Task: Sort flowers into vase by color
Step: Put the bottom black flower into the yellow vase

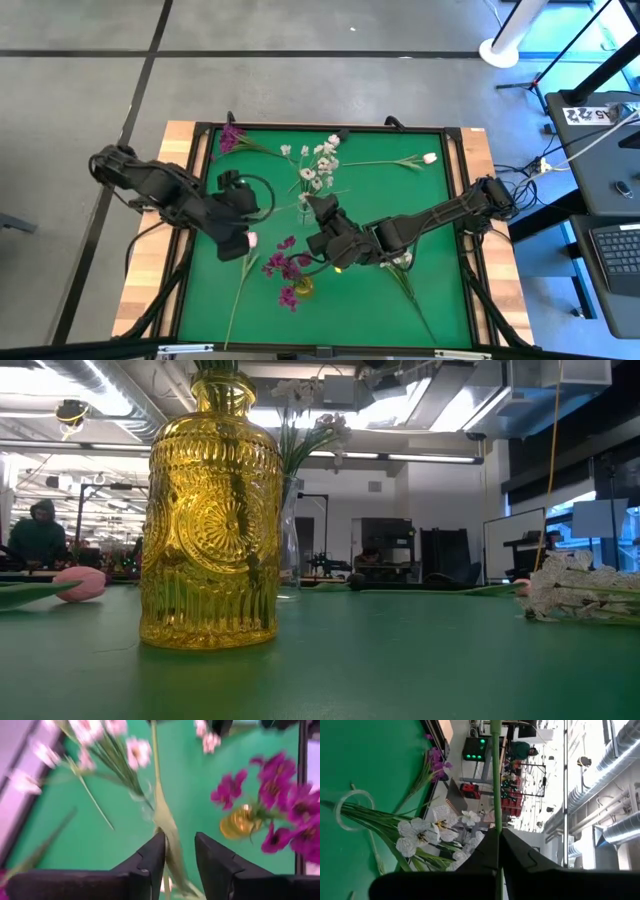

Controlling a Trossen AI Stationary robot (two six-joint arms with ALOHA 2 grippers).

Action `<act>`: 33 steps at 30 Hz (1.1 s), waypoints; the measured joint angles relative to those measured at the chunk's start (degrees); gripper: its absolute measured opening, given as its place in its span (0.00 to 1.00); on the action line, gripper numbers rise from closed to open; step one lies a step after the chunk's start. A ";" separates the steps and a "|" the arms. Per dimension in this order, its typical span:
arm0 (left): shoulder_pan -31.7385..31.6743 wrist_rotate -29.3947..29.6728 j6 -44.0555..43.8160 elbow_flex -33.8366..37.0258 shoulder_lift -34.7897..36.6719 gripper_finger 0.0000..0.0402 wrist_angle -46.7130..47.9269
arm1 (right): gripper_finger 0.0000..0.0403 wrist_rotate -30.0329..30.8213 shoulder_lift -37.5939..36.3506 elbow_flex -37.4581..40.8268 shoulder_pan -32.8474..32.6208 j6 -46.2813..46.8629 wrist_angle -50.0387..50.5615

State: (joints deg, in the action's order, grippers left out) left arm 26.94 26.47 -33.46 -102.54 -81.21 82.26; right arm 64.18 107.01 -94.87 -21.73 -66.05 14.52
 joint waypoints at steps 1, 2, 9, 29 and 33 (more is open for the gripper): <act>0.46 1.27 0.74 -1.05 0.00 0.27 0.00 | 0.01 0.39 -0.01 0.00 -0.01 0.60 0.70; 0.93 2.65 1.31 -2.00 0.00 0.28 -0.02 | 0.01 0.79 -0.03 0.01 -0.01 1.41 1.09; 5.06 11.85 5.95 -4.61 0.02 0.31 0.15 | 0.01 1.39 -1.70 0.04 -0.01 16.06 5.57; 14.61 29.51 0.58 -1.54 3.36 0.32 2.79 | 0.00 -35.27 -23.12 8.04 -2.26 51.27 6.98; 16.12 33.57 2.27 -1.51 6.27 0.32 1.44 | 0.00 -33.57 -24.54 11.97 -1.35 52.73 6.06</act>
State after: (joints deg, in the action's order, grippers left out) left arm 43.06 60.03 -31.19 -104.05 -74.94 83.69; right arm 30.60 82.48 -82.90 -23.08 -13.33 20.58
